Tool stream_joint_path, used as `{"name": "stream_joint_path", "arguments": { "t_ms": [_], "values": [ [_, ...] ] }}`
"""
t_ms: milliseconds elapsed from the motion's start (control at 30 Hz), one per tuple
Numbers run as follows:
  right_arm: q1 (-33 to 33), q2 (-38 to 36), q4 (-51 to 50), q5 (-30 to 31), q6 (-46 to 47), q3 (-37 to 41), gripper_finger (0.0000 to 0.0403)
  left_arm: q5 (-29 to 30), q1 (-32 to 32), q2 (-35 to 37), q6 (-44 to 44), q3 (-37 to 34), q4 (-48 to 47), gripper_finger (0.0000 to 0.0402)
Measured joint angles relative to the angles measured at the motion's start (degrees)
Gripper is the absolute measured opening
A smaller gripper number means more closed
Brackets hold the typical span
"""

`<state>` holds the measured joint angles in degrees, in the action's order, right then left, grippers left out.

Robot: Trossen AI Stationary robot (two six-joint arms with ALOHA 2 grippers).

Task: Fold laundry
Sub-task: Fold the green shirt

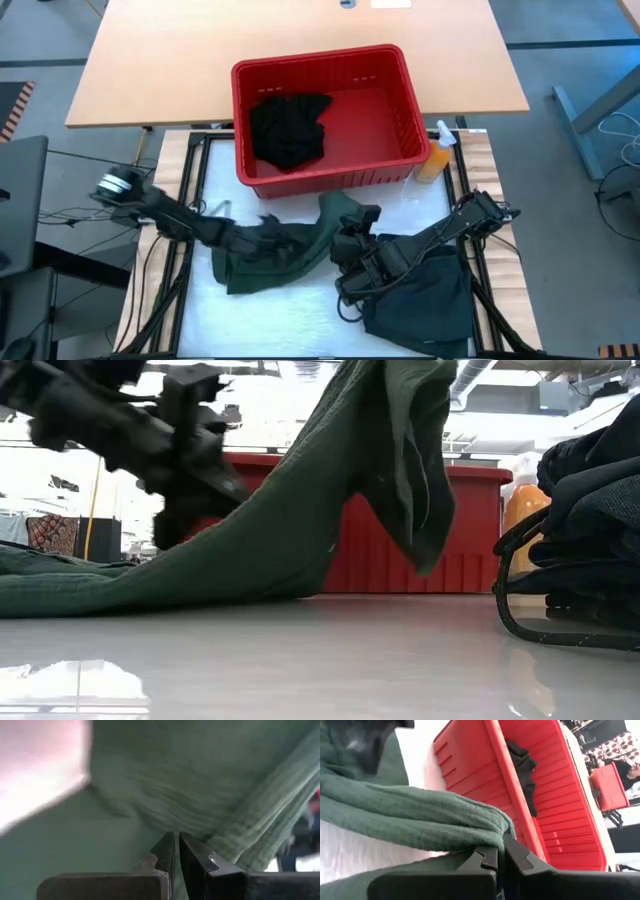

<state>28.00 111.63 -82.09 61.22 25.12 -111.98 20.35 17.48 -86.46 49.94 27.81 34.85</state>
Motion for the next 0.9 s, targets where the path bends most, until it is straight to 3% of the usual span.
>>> {"name": "stream_joint_path", "arguments": {
  "t_ms": [133,333,500,567,667,900],
  "values": [
    [0.17,0.00,-0.55,-1.37,-0.01,0.00,0.0024,-4.28,-0.06,-13.52,-5.00,12.06,-1.89,0.0015],
    [0.07,0.02,-6.12,-6.04,-0.15,0.00,0.0024,-5.57,-1.86,-27.22,-6.68,28.65,-15.80,0.0015],
    [1.51,-0.92,-7.62,-7.81,-8.31,-0.07,0.0024,-20.36,-5.88,-35.45,-11.95,40.80,-17.33,0.0015],
    [1.70,-1.18,-7.90,-8.00,-8.86,-0.44,0.0024,-22.32,-6.68,-35.86,-12.26,43.41,-20.48,0.0015],
    [1.73,-2.10,-7.95,-9.03,-7.99,-0.22,0.0024,-19.68,-6.82,-33.03,-14.75,43.00,-25.45,0.0015],
    [1.53,-2.60,-7.93,-8.03,-5.40,-0.24,0.0024,-13.99,-5.63,-16.92,-26.25,41.07,-47.47,0.0015]
  ]
}}
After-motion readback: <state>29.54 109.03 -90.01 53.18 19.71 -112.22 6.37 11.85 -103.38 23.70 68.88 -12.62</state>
